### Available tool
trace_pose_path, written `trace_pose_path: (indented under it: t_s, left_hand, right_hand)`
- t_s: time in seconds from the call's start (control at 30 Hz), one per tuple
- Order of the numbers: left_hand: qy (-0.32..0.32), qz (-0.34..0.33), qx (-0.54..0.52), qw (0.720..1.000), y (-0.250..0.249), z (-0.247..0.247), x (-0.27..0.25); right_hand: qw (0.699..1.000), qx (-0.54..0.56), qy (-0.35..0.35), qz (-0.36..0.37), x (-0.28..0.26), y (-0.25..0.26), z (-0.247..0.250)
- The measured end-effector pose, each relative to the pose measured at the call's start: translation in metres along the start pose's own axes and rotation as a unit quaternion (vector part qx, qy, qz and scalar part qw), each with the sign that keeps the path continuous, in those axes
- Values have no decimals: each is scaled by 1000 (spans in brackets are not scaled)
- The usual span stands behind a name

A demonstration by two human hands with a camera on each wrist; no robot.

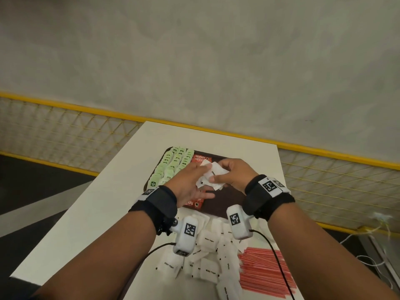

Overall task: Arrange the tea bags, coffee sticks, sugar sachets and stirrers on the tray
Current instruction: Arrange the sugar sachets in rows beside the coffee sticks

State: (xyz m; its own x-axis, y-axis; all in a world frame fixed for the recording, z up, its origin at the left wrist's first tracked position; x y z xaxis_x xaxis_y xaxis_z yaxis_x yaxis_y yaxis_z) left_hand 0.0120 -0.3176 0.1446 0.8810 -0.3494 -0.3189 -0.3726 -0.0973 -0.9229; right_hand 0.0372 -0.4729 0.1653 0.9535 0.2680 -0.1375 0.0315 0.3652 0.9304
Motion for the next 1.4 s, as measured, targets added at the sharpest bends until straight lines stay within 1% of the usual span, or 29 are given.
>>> trace_pose_path:
  t_s: [0.1, 0.17, 0.2, 0.27, 0.33, 0.4, 0.6, 0.73, 0.8, 0.9, 0.97, 1.07, 1.13, 1.27, 1.4]
  left_hand:
    - [-24, -15, 1, 1000, -4, 12, 25]
    - [-32, -22, -21, 999, -8, 22, 43]
    - [-38, -27, -36, 998, -10, 28, 53]
    - [-56, -41, -58, 996, -14, 40, 71]
    - [-71, -47, -60, 995, -16, 51, 91]
    - [-76, -40, -53, 995, -11, 61, 112]
    - [-68, 4, -79, 995, 4, 86, 178]
    - [-87, 28, -103, 990, 8, 106, 219]
    - [-109, 28, -88, 990, 9, 117, 236]
    - [-128, 32, -49, 990, 13, 132, 257]
    - [-131, 39, -39, 990, 18, 139, 263]
    - [-132, 55, -32, 989, 26, 146, 268]
    - [-127, 56, -24, 990, 28, 148, 269]
    - [-127, 59, -21, 990, 30, 148, 270]
    - [-129, 64, -17, 989, 33, 146, 271]
  right_hand:
    - [996, -74, -48, 14, 21, 4, 4]
    - [993, -77, -85, 16, 36, 2, 8]
    - [992, -60, -106, 8, 43, 0, 10]
    - [989, 12, -142, -29, 57, -7, 15]
    - [982, 82, -147, -80, 73, -20, 14]
    - [974, 134, -145, -111, 91, -36, 10]
    - [938, 252, -205, -124, 146, -85, 6]
    - [919, 280, -240, -142, 184, -119, 21]
    - [911, 257, -277, -164, 198, -137, 36]
    - [915, 140, -310, -216, 216, -167, 57]
    - [926, 42, -287, -243, 224, -182, 64]
    - [934, -79, -226, -264, 237, -195, 65]
    - [932, -105, -220, -270, 245, -199, 65]
    - [921, -98, -246, -284, 255, -205, 62]
    - [913, -133, -247, -295, 258, -207, 61]
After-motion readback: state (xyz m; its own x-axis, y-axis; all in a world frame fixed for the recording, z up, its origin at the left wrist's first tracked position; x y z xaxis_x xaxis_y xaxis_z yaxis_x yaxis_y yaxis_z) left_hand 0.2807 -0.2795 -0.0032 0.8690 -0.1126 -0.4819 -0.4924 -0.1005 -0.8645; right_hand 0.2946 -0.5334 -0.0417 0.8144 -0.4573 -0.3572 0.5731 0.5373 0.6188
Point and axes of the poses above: each hand's wrist, its own x-axis towards the middle knuckle, its own z-axis out of the back of the hand, y = z × x, the point moved 3 cm from there along x, towards the middle knuckle, and after that the axes turned 7 degrees about x, right-handed, at the moved point
